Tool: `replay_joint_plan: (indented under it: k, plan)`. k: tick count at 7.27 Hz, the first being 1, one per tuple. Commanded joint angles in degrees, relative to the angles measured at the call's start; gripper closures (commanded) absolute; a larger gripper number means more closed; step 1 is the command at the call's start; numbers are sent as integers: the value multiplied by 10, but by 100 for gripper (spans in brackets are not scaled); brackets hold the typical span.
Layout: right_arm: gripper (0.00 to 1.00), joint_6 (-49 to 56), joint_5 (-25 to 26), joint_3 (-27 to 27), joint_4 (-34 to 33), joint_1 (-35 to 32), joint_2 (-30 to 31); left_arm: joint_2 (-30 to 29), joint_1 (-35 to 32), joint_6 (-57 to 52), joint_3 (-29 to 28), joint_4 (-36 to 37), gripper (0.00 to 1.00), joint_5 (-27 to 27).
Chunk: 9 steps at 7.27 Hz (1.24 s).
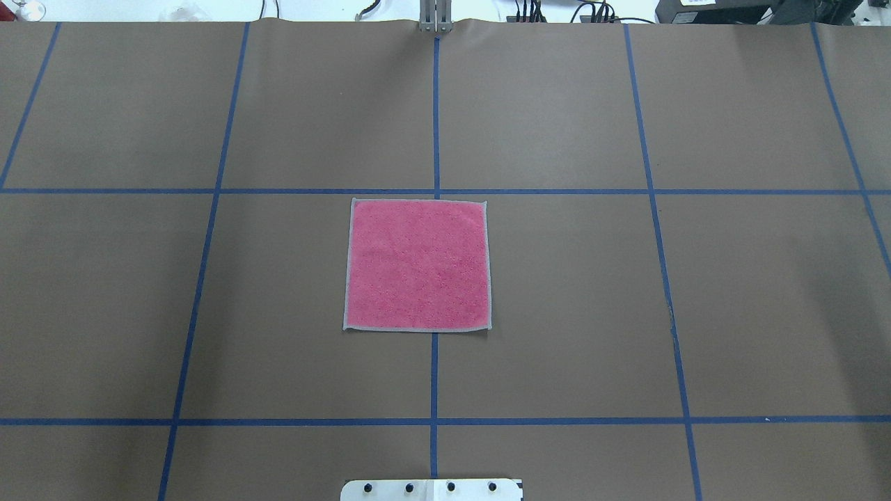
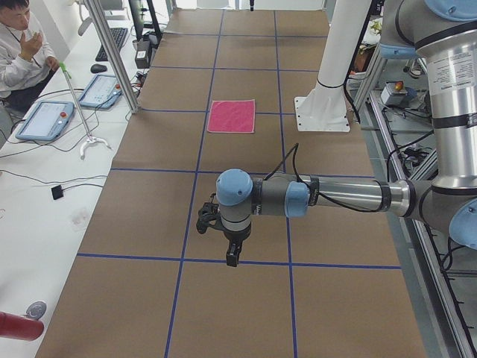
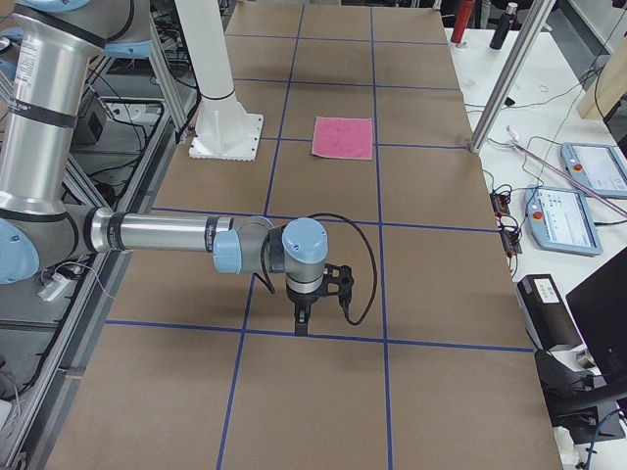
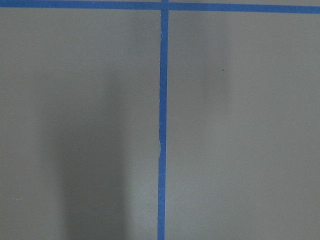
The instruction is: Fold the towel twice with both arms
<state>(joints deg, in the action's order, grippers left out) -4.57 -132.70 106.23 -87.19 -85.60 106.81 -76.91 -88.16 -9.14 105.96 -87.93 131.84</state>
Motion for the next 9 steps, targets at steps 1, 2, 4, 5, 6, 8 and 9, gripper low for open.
replay_joint_plan:
  k: [1,2,4,5,6,8,9]
  plan:
    - [0,1,2,0,1,0,0,1,0,0,1,-7,0,1]
    - [0,4,0,5,1,0,0,1,0,0,2,-7,0,1]
    - [0,4,0,19,1,0,-14,-3,0,0,6,-8,0,0]
    - [0,4,0,31,2,0,-21,-10,0,4,13,-14,0,1]
    - [0,0,-1,33,15,0,-46,-12,0,5,23,-41,0,0]
    - [0,-3,1,25,95,0,-66,-37,0,8,21,-123,0,-2]
    - [0,-5,2,23,105,0,-72,-57,0,17,5,-161,0,-4]
